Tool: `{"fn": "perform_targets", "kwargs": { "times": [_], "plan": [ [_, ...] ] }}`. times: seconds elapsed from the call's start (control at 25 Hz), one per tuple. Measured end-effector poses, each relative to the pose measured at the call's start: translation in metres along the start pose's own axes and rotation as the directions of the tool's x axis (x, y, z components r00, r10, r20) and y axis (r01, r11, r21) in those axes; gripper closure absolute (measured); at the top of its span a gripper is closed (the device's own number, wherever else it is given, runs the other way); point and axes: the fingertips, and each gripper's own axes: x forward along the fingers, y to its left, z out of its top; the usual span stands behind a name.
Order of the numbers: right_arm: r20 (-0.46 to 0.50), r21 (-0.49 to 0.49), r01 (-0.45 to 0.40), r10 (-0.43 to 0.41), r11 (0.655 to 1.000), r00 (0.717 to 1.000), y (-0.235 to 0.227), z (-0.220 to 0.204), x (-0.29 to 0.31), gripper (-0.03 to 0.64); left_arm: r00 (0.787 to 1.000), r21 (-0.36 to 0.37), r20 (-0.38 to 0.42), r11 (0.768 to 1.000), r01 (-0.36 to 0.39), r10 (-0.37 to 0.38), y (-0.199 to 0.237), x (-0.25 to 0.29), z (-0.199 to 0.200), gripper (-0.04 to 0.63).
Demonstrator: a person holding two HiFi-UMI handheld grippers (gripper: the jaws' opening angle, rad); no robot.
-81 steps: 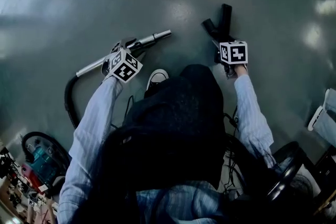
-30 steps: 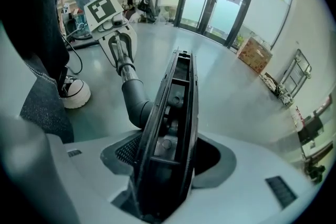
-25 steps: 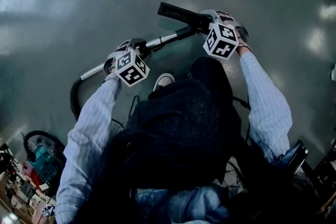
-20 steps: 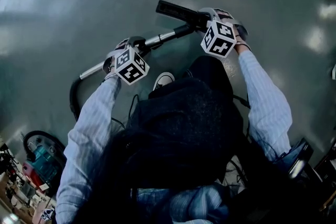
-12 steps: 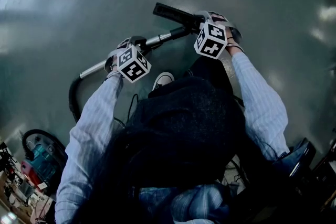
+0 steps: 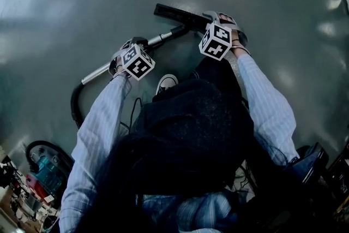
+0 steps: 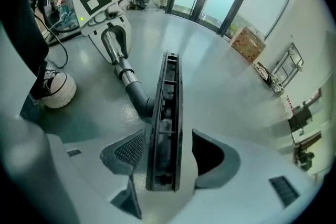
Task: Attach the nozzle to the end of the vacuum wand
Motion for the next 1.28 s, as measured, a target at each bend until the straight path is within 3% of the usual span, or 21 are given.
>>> {"fn": "perform_targets", "kwargs": {
  "times": [0.2, 0.4, 0.56, 0.84, 1.0, 1.12, 1.2, 1.28],
  "plan": [
    [0.055, 0.207, -0.023, 0.012, 0.978, 0.998, -0.006, -0.014, -0.014, 0.353, 1.000, -0.018, 0.008, 1.000, 0.015, -0.015, 0.001, 0.001, 0.000, 0.437],
    [0.150, 0.421, -0.071, 0.008, 0.904, 0.989, -0.007, -0.012, -0.029, 0.353, 1.000, -0.026, 0.021, 1.000, 0.004, -0.004, 0.001, 0.001, 0.004, 0.436],
    [0.235, 0.521, -0.123, -0.003, 0.844, 0.972, -0.005, -0.003, -0.045, 0.353, 0.993, -0.129, 0.109, 0.992, -0.019, 0.033, 0.006, -0.020, 0.015, 0.436],
    [0.348, 0.631, -0.178, -0.071, 0.755, 0.935, 0.000, 0.006, -0.072, 0.353, 0.960, -0.329, 0.245, 0.943, -0.048, 0.134, 0.012, -0.059, 0.032, 0.437],
    [0.406, 0.681, -0.212, -0.120, 0.701, 0.906, 0.007, 0.008, -0.076, 0.354, 0.924, -0.478, 0.317, 0.877, -0.041, 0.216, 0.017, -0.071, 0.032, 0.437],
    [0.422, 0.677, -0.210, -0.139, 0.705, 0.896, 0.012, 0.011, -0.075, 0.355, 0.886, -0.552, 0.378, 0.833, -0.015, 0.266, 0.017, -0.088, 0.041, 0.450],
    [0.422, 0.676, -0.202, -0.148, 0.709, 0.894, 0.017, 0.012, -0.071, 0.366, 0.872, -0.556, 0.395, 0.831, -0.023, 0.288, 0.013, -0.102, 0.051, 0.506],
    [0.420, 0.701, -0.212, -0.153, 0.681, 0.895, 0.024, 0.013, -0.072, 0.384, 0.879, -0.524, 0.388, 0.851, -0.037, 0.277, 0.004, -0.118, 0.060, 0.543]
  ]
}}
